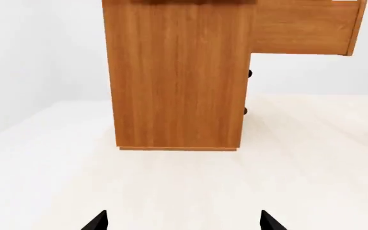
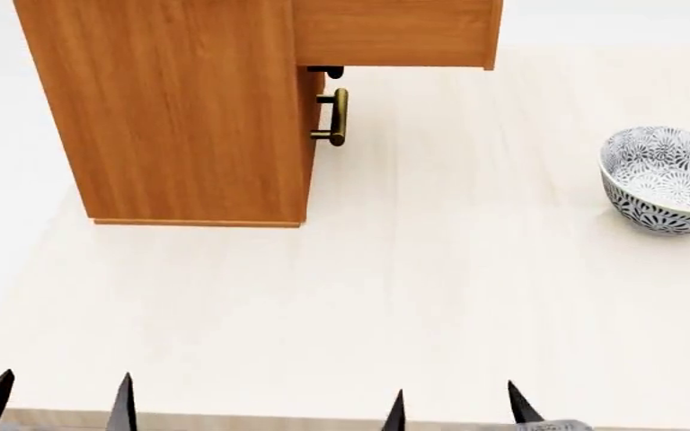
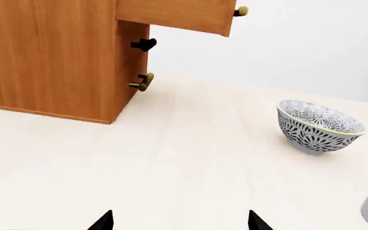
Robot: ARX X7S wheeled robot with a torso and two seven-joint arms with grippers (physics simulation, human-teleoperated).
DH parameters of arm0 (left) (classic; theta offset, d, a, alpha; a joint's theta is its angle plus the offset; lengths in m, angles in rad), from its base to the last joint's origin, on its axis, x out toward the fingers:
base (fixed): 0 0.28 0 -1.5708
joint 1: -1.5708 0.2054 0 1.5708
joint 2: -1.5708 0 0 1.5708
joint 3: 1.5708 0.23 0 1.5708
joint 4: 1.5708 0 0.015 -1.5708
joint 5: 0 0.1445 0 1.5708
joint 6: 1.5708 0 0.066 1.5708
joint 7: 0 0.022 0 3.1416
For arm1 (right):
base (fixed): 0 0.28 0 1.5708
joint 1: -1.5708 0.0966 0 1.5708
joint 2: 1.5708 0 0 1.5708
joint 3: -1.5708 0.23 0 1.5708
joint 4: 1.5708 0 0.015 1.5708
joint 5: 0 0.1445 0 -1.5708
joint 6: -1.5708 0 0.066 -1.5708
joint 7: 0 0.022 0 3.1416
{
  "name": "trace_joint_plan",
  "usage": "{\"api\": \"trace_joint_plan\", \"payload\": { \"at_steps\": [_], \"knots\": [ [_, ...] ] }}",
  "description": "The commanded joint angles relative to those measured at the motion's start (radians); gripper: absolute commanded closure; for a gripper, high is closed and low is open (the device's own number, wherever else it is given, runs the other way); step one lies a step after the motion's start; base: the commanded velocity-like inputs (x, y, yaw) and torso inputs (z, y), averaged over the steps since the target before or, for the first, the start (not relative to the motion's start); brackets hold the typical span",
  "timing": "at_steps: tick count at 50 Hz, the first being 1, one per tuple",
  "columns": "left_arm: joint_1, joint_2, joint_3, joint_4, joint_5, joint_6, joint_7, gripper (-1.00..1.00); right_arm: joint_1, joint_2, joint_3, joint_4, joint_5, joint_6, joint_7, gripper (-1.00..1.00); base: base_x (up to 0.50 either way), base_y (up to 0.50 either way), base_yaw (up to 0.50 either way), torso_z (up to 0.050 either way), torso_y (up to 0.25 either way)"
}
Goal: Put the bowl on top of the cabinet.
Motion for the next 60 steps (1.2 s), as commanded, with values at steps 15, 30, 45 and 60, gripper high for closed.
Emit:
{"api": "trace_joint_plan", "payload": {
  "at_steps": [15, 30, 45, 60],
  "knots": [
    [0.038, -0.047, -0.036, 0.401, -0.07, -0.196, -0.086, -1.0, 0.016, 0.058, -0.021, -0.468, 0.012, 0.299, 0.028, -1.0, 0.0, 0.0, 0.0, 0.0, 0.0],
    [0.058, -0.059, -0.035, 0.377, -0.068, -0.155, -0.085, -1.0, 0.012, 0.062, -0.032, -0.436, 0.014, 0.245, 0.034, -1.0, 0.06, -0.02, 0.0, 0.0, 0.0],
    [0.069, -0.067, -0.035, 0.384, -0.073, -0.148, -0.097, -1.0, -0.005, 0.077, -0.051, -0.442, 0.011, 0.232, 0.04, -1.0, 0.46, -0.16, 0.0, 0.0, 0.0],
    [0.065, -0.073, -0.053, 0.368, -0.083, -0.137, -0.107, -1.0, 0.005, 0.112, -0.122, -0.428, -0.037, 0.215, 0.053, -1.0, 0.47, -0.1, 0.0, 0.0, 0.0]
  ]
}}
